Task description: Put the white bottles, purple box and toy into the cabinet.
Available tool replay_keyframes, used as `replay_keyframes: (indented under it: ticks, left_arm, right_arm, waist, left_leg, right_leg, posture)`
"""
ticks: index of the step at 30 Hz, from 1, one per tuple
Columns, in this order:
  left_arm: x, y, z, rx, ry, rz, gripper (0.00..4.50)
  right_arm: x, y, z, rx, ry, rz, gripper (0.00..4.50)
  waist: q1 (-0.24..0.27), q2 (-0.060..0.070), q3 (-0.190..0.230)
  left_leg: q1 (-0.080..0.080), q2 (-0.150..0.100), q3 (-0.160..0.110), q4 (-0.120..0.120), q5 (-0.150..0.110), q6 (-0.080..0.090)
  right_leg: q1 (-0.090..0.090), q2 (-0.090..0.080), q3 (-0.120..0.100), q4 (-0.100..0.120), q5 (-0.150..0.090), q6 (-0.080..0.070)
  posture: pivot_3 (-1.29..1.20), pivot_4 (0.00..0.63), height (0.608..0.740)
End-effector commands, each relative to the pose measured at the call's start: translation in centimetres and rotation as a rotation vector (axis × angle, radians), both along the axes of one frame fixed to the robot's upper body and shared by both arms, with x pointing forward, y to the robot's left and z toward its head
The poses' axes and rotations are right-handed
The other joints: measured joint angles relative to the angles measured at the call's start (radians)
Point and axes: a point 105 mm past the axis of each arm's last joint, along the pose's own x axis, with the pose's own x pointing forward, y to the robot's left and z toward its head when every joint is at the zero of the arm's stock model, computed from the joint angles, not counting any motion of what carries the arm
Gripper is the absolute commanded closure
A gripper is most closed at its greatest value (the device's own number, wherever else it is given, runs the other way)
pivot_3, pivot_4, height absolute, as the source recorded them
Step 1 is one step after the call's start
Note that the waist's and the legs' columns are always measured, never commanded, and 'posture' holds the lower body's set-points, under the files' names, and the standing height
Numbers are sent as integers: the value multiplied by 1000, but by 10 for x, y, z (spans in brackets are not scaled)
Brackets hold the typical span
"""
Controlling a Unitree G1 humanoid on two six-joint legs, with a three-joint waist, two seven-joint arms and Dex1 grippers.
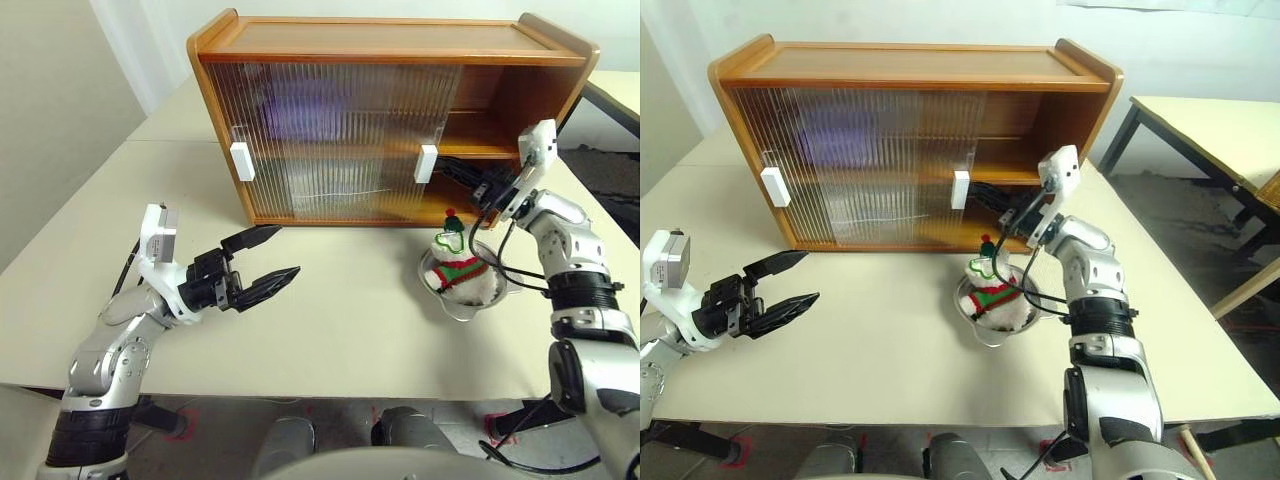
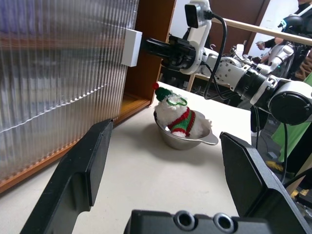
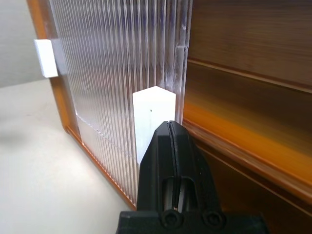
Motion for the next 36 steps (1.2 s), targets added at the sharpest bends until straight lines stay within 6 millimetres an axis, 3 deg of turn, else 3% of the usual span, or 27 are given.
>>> replay_keyframes:
  ticks: [1, 18, 26, 30, 36]
  left_arm:
    - [1, -1, -4, 12, 9, -3, 0]
    - [0, 2, -3, 11, 0, 10, 0]
    - [1, 0, -3, 6, 1, 9, 0]
    - [0, -1, -3, 5, 2, 9, 0]
    - [1, -4, -2, 5, 0, 7, 0]
  right_arm:
    - [4, 14, 1, -5, 3, 37, 4470]
    - [2, 36, 2, 3, -1, 121, 4470]
    - [0, 61, 2, 30, -12, 161, 4470]
    - [2, 56, 3, 20, -16, 139, 4470]
    - [6, 23, 6, -31, -7, 52, 4470]
  waist:
    - [0, 0, 0]
    - [12, 0, 0]
    - [4, 0, 0]
    - [0, 0, 0]
    - [12, 0, 0]
  left_leg:
    - [0, 0, 0, 0, 0, 0]
    - [-1, 1, 0, 0, 0, -1]
    - [0, 3, 2, -1, 0, -1]
    - [0, 5, 2, -1, 1, -2]
    - [0, 4, 2, -1, 1, -2]
  right_leg:
    - [0, 0, 0, 0, 0, 0]
    - [-1, 0, 0, 0, 0, -1]
    - [-2, 0, -1, 1, 1, -4]
    - [-3, 1, -1, 1, 2, -5]
    - [-3, 1, -1, 1, 2, -5]
  posture:
    - [-14, 0, 740]
    - [1, 0, 740]
    - [5, 0, 740]
    - [6, 0, 740]
    - [5, 0, 740]
